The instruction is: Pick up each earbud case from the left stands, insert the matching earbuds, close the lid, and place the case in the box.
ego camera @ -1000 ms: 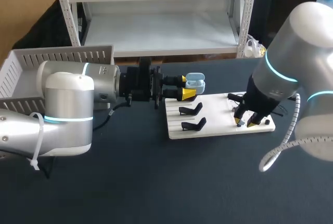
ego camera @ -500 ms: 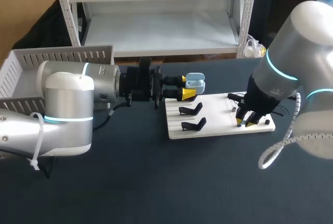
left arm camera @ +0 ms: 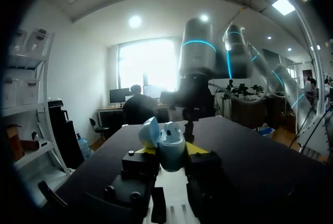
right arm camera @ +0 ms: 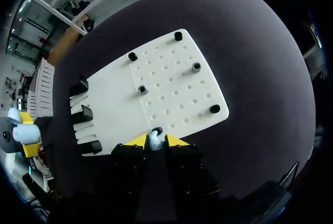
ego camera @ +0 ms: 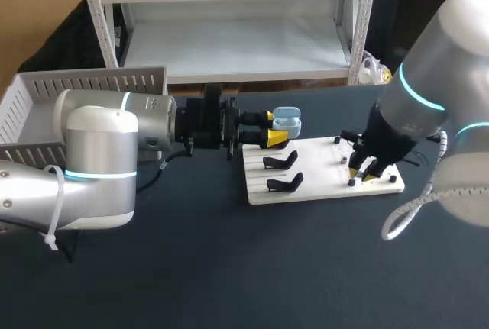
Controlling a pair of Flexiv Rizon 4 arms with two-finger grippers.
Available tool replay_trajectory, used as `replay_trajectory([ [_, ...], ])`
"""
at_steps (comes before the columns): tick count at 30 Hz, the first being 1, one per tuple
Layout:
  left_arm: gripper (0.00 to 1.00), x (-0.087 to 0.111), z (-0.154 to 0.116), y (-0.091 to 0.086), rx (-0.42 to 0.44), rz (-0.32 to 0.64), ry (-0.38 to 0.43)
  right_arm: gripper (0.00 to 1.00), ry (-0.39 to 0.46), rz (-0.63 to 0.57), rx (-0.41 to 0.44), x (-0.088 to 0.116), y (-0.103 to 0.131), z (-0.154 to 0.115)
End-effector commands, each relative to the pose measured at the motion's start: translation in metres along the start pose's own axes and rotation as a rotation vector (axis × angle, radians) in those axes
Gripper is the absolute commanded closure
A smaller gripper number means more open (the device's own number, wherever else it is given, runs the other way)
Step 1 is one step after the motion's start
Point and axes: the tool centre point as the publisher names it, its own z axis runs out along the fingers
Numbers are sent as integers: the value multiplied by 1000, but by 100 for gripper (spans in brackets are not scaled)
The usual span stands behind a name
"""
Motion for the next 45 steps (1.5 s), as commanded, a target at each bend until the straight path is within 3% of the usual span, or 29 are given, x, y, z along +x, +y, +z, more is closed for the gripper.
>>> replay_trajectory([
  [1,100,1,0,-1,-6,2,-2,100,2,1,-2,2,-4,-24],
  [7,100,1,0,-1,-6,2,-2,100,-6,-19,-34,-3,2,-62],
  [13,100,1,0,-1,-6,2,-2,100,23,-145,-82,-3,30,-118],
  [19,100,1,0,-1,-6,2,-2,100,39,-298,-44,1,59,-152],
  [23,100,1,0,-1,-6,2,-2,100,54,-397,12,8,78,-159],
  [26,100,1,0,-1,-6,2,-2,100,118,-485,46,18,92,-156],
  [30,100,1,0,-1,-6,2,-2,100,158,-549,28,25,111,-149],
  [36,100,1,0,-1,-6,2,-2,100,134,-557,-43,23,126,-142],
  [45,100,1,0,-1,-6,2,-2,100,134,-557,-43,23,126,-142],
])
